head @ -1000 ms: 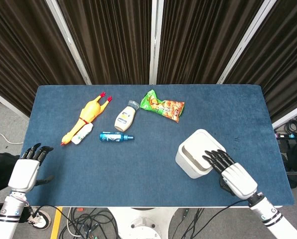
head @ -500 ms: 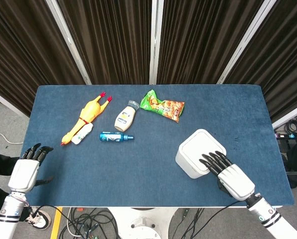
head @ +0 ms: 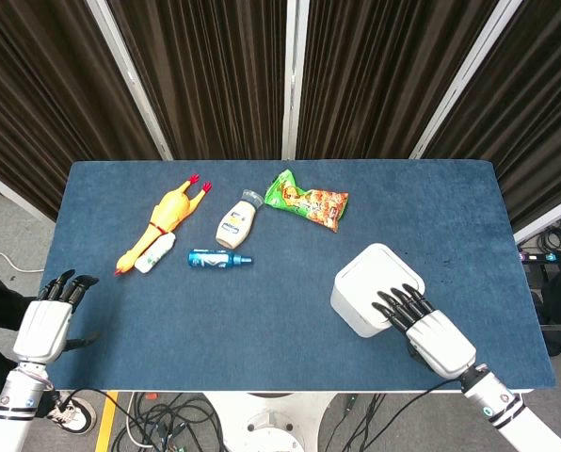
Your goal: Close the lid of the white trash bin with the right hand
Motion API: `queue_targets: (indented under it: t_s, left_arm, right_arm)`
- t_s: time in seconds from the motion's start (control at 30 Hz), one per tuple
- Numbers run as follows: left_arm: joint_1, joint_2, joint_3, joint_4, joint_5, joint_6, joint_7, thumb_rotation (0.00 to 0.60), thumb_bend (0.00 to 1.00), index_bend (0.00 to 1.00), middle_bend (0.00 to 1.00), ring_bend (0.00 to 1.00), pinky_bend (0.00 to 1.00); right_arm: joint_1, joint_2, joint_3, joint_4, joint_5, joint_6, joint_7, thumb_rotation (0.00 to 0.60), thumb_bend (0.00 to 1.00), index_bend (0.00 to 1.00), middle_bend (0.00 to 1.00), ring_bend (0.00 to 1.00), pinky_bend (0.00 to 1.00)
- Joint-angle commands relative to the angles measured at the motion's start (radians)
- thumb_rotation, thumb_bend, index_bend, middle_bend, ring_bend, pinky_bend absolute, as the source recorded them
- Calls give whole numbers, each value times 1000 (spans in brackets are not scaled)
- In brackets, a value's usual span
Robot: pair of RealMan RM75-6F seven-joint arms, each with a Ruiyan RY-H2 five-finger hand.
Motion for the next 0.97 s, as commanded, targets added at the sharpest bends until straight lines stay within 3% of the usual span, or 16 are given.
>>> queue_targets:
  t_s: [0.03,0.27,0.53,0.63,0.73,0.77,0.83,0.9,0.97]
  left_arm:
    - [3,-1,3,2,3,3,-1,600,0,188,196,75,180]
    - [2,-4,-1,4,1,5,-3,600,0,187,196,75,180]
    - [3,0,-3,-5,6,13,1,600,0,188,196,75,179]
    - [2,2,-7,-10,7,16,0,600,0,188,196,75,179]
    - [4,3,-5,-12,4,14,0,600,0,188,196,75,179]
    - [4,4,-4,-12,3,13,0,600,0,188,196,75,179]
    - [5,7,-4,-12,0,11,-2,600,0,188,196,75,179]
    - [6,9,-4,-12,-1,12,-5,600,0,188,196,75,179]
    - [7,10,-4,-11,0,13,-7,600,0,187,196,75,179]
  right_arm:
    - [-40,-5,33,27,-27,146,37,600,1000,0,123,38,0]
    - [-142,-25,56,143,15,353,143,600,1000,0,79,1,0]
    - [-270,-132,67,380,218,382,205,600,983,0,5,0,0]
    - [-291,-150,72,404,293,332,160,600,817,0,0,0,0]
    - [-304,-171,94,405,372,293,72,600,492,0,0,0,0]
    - [-307,-178,102,400,392,287,48,600,305,0,0,0,0]
    - [-312,-191,119,390,417,286,21,600,90,0,0,0,0]
    - [-312,-194,126,377,425,281,13,600,1,0,0,0,0]
    - [-311,-193,130,371,416,284,17,600,0,0,0,0,0]
